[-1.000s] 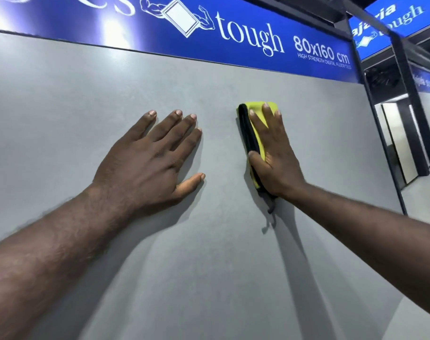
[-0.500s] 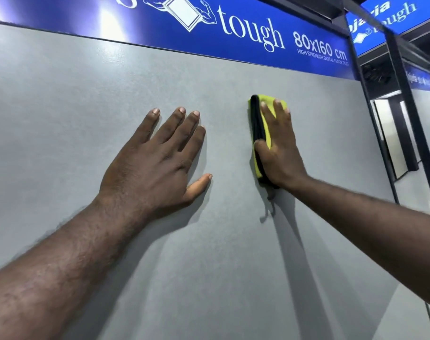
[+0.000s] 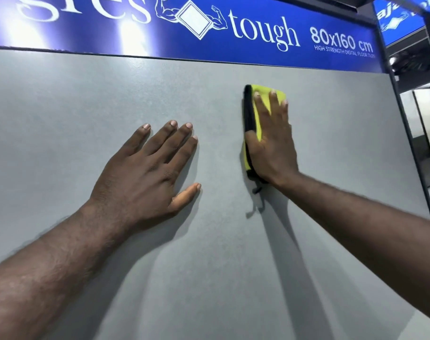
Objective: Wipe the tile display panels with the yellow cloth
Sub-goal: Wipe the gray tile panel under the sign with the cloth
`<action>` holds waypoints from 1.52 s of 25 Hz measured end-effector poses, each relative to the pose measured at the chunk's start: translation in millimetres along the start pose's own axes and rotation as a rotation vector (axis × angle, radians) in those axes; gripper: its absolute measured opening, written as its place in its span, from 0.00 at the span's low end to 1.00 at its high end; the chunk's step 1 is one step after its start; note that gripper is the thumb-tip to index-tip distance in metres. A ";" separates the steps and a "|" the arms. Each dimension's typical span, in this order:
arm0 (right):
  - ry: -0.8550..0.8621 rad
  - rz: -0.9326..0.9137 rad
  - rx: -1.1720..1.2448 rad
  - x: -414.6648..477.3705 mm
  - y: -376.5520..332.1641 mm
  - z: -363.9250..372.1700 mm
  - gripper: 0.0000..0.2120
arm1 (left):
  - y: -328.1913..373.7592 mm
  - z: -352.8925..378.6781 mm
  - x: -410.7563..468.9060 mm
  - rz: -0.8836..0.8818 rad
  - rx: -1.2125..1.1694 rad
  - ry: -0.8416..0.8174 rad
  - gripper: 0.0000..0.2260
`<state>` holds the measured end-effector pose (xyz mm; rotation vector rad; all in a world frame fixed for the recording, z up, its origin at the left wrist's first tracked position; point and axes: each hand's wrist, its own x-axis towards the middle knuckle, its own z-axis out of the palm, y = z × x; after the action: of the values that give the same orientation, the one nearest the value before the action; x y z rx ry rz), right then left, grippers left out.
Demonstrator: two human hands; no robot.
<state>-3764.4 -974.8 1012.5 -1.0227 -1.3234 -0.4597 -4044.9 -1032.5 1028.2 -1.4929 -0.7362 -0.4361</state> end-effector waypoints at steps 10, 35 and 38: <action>0.009 -0.167 -0.015 -28.4 -95.0 26.5 0.38 | -70.0 -25.5 -72.1 -0.022 0.036 -0.026 0.38; 0.036 0.051 -0.016 -70.5 -216.1 56.5 0.39 | -141.3 -37.5 -171.9 -0.044 0.063 -0.021 0.40; -0.001 -0.232 -0.077 -92.1 -230.3 66.6 0.38 | -141.5 -37.9 -170.3 -0.020 0.041 -0.009 0.40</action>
<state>-4005.4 -1062.9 1000.9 -0.9355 -1.4419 -0.6897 -4256.1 -1108.4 1019.7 -1.4512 -0.7637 -0.4273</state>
